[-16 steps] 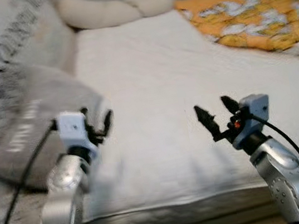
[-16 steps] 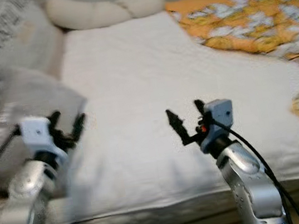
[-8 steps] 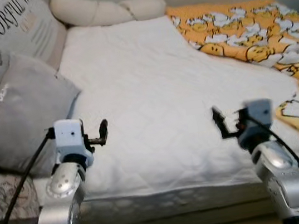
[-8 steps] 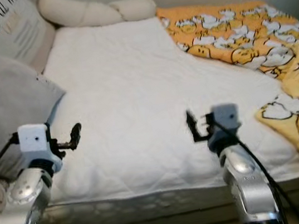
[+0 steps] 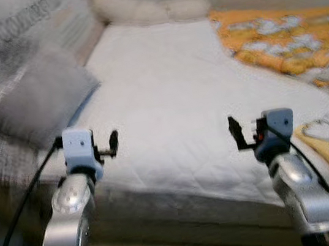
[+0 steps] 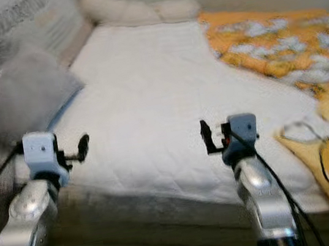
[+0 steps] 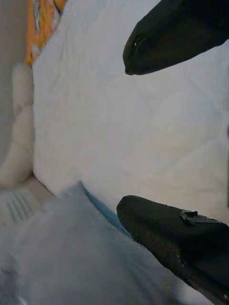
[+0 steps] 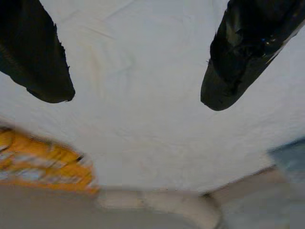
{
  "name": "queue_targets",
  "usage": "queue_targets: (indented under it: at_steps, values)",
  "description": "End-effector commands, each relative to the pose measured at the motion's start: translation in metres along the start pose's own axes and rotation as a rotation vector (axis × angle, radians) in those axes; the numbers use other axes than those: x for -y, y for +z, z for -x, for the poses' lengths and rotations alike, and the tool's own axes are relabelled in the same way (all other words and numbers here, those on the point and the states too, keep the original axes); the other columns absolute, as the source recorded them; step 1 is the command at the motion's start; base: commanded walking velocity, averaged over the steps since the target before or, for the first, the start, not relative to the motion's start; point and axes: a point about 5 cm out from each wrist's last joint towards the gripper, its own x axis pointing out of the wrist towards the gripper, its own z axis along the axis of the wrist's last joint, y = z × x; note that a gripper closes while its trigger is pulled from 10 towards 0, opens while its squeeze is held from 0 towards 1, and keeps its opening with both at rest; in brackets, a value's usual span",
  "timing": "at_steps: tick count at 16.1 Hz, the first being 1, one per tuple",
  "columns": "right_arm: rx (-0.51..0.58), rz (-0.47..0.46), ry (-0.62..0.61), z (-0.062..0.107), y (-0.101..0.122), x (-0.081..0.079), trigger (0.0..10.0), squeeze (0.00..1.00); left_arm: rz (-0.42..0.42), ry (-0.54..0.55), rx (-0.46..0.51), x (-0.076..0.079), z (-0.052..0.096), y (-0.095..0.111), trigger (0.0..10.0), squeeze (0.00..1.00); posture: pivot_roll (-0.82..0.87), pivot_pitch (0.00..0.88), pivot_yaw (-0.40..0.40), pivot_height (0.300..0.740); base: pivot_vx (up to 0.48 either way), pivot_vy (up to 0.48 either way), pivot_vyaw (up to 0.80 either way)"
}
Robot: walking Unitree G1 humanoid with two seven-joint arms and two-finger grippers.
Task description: Clean up the room
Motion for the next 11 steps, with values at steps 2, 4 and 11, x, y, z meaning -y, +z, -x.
queue_targets:
  at_steps: [2,4,11]
  values:
    - [-0.021,-0.036,-0.011,0.0003,-0.0026,0.0022,10.0,1.0,-0.007,0.012,-0.004,-0.0011,-0.0015,0.0019,10.0,0.99,0.05,0.0,-0.034,0.74,0.0,-0.48,0.64]
    - [-0.035,-0.029,-0.002,-0.0003,-0.0052,0.0005,10.0,1.0,-0.006,0.014,-0.012,-0.0014,-0.002,0.0003,10.0,0.99,0.02,0.0,-0.031,0.74,0.0,-0.48,0.0]
    - [-0.046,-0.062,-0.001,-0.0064,-0.005,-0.0007,10.0,1.0,0.004,0.017,-0.024,0.0018,-0.0072,-0.002,10.0,0.99,0.03,0.0,-0.029,0.74,0.0,-0.48,0.0]
